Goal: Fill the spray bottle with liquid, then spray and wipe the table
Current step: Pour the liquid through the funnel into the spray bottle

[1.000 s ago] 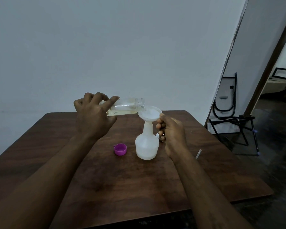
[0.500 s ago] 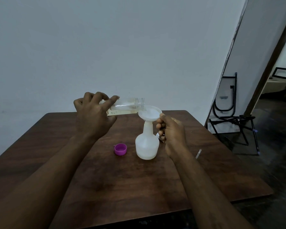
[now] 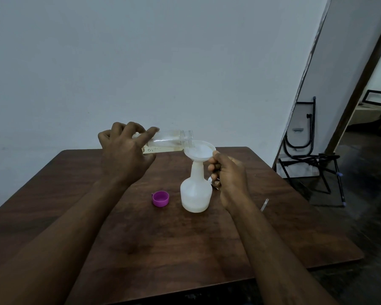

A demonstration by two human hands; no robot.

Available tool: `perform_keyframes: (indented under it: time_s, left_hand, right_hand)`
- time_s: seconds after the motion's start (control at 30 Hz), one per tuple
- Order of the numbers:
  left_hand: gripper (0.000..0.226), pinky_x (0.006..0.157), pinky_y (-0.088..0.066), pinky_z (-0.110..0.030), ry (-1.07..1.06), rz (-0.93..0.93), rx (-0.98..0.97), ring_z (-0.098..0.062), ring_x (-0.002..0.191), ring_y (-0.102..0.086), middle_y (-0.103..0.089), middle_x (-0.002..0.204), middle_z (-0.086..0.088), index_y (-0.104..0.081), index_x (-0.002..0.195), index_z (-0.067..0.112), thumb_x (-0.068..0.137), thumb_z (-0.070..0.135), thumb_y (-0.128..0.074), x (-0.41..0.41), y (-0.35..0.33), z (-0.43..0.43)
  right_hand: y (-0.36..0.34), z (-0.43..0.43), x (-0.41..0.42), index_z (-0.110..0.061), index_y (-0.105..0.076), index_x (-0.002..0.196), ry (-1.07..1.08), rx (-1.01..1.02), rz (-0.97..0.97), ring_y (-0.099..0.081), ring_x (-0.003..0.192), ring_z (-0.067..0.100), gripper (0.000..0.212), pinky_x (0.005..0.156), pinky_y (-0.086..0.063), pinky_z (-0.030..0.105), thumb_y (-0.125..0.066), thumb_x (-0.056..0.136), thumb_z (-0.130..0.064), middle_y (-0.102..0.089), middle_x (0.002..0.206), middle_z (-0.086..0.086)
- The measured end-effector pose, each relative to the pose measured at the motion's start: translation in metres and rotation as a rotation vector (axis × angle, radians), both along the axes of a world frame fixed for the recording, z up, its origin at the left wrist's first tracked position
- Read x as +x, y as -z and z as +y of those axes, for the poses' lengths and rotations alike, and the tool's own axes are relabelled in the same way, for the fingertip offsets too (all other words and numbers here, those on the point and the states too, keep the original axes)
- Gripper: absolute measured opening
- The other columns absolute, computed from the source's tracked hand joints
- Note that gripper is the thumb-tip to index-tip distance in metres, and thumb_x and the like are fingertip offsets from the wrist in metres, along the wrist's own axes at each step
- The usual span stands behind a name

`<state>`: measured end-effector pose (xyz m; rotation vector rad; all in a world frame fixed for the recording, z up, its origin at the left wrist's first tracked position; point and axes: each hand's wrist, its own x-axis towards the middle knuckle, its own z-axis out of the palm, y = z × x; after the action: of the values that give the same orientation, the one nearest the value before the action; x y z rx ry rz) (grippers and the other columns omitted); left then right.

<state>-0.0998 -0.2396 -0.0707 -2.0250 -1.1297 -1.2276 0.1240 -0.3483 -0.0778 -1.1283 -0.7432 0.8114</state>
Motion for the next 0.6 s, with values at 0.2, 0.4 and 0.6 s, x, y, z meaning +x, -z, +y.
perform_keyframes:
  time_s: [0.2,0.4,0.6]
  left_hand:
    - [0.058,0.084,-0.031,-0.046,0.002,0.001,0.000,-0.033,0.109,-0.053,-0.066,0.114,-0.001,-0.070,0.130,0.032,0.074,0.029,-0.084,0.0009,0.0003,-0.0006]
    - [0.057,0.084,-0.031,-0.045,-0.003,-0.004,-0.002,-0.033,0.110,-0.053,-0.066,0.114,0.000,-0.071,0.129,0.033,0.074,0.029,-0.084,0.0007,-0.0007,-0.0011]
    - [0.056,0.083,-0.031,-0.045,-0.001,-0.001,0.012,-0.033,0.109,-0.053,-0.066,0.113,0.001,-0.070,0.129,0.034,0.075,0.030,-0.083,0.0003,-0.0002,0.0010]
  right_hand:
    - [-0.0002,0.0003,0.0003,-0.023,-0.070,0.052,0.003,-0.006,0.004,-0.044,0.041,0.010,0.044,0.039,-0.031,0.021,-0.063,0.095,-0.022,-0.061,0.058,0.001]
    - [-0.0003,0.0000,0.0002,-0.022,-0.070,0.052,0.007,-0.009,0.005,-0.044,0.040,0.009,0.045,0.038,-0.031,0.021,-0.063,0.096,-0.023,-0.061,0.058,0.000]
    - [-0.0017,-0.0001,-0.0003,-0.022,-0.069,0.052,0.006,-0.010,0.013,-0.043,0.040,0.009,0.047,0.038,-0.030,0.021,-0.063,0.098,-0.023,-0.060,0.057,0.000]
